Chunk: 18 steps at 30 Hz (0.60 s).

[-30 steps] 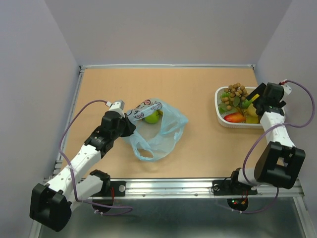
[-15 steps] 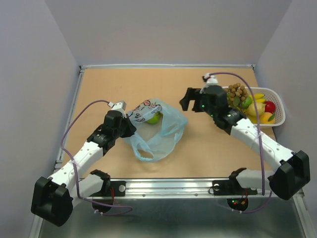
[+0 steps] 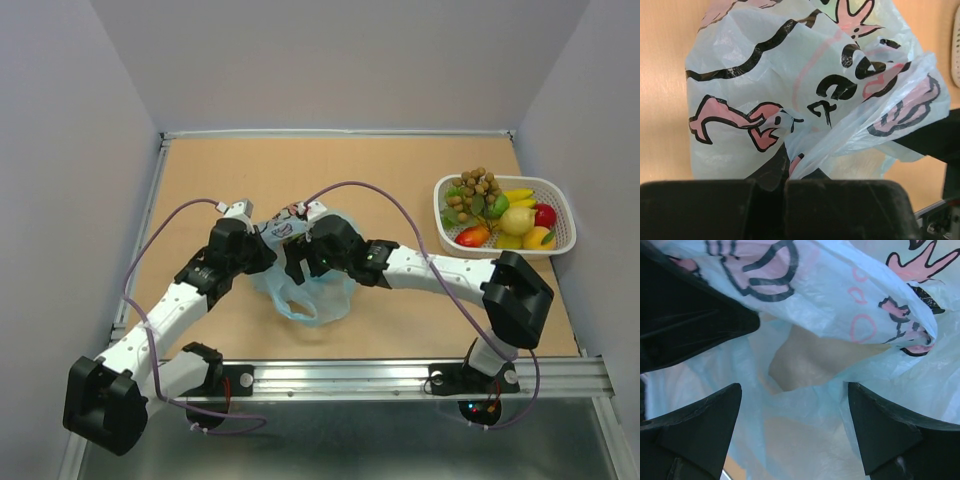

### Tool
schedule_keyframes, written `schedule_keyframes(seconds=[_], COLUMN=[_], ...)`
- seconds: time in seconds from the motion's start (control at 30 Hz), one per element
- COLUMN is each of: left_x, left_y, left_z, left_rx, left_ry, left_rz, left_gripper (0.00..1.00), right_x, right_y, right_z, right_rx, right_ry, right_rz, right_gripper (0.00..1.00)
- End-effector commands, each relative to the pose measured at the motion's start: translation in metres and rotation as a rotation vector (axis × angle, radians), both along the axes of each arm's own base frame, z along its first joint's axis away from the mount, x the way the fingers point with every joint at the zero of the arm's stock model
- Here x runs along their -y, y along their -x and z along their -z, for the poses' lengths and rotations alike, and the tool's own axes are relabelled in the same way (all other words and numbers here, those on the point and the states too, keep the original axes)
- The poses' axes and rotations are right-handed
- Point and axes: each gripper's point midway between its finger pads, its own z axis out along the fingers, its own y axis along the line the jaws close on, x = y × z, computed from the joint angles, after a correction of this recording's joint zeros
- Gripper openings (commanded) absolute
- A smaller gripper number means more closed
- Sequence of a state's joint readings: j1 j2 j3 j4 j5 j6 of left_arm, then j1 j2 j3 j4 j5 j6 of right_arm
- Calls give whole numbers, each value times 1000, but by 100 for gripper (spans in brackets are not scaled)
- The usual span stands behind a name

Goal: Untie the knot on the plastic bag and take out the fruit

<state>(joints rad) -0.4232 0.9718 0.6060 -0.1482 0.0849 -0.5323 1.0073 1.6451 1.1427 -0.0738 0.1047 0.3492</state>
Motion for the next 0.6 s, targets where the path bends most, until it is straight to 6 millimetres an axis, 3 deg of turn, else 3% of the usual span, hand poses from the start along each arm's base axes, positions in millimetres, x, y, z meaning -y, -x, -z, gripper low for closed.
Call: schedule_keyframes(seconds=[0.0,0.03,0.13,0.2,0.27,0.3,0.37,0.4,0.47,0.53,0.57], left_x=[6,6,3,-1,-2,-3,-5,-5,-5,-2,0], left_y=[-10,-10,-12,-11,-8,-7,-3,-1,1,2,1], left_z=[-36,-37,-41,-41,-39,-38,-30,-28,-20,-19,-20], left_rx=[66,63,70,73,70,71,53,46,31,27,28], left_ry=[56,52,35,24,20,15,7,8,11,25,38], left_rz=[-4,-1,-12,-21,-22,-22,-22,-19,-18,-13,-10], left_gripper=[0,0,0,0,0,0,0,0,0,0,0], right_x=[-10,-5,46,107,153,187,213,226,217,196,175], right_y=[-30,-35,-70,-101,-115,-131,-142,-149,-150,-144,-135], right_z=[-53,-55,-52,-34,-10,-9,-10,-21,-39,-72,-82], right_rx=[147,169,299,318,287,280,271,278,292,306,297], right_ry=[-80,-69,75,190,263,285,290,270,221,114,51], right_rz=[49,79,296,460,557,645,704,739,694,601,501], right_gripper=[91,90,91,91,91,91,91,91,91,91,91])
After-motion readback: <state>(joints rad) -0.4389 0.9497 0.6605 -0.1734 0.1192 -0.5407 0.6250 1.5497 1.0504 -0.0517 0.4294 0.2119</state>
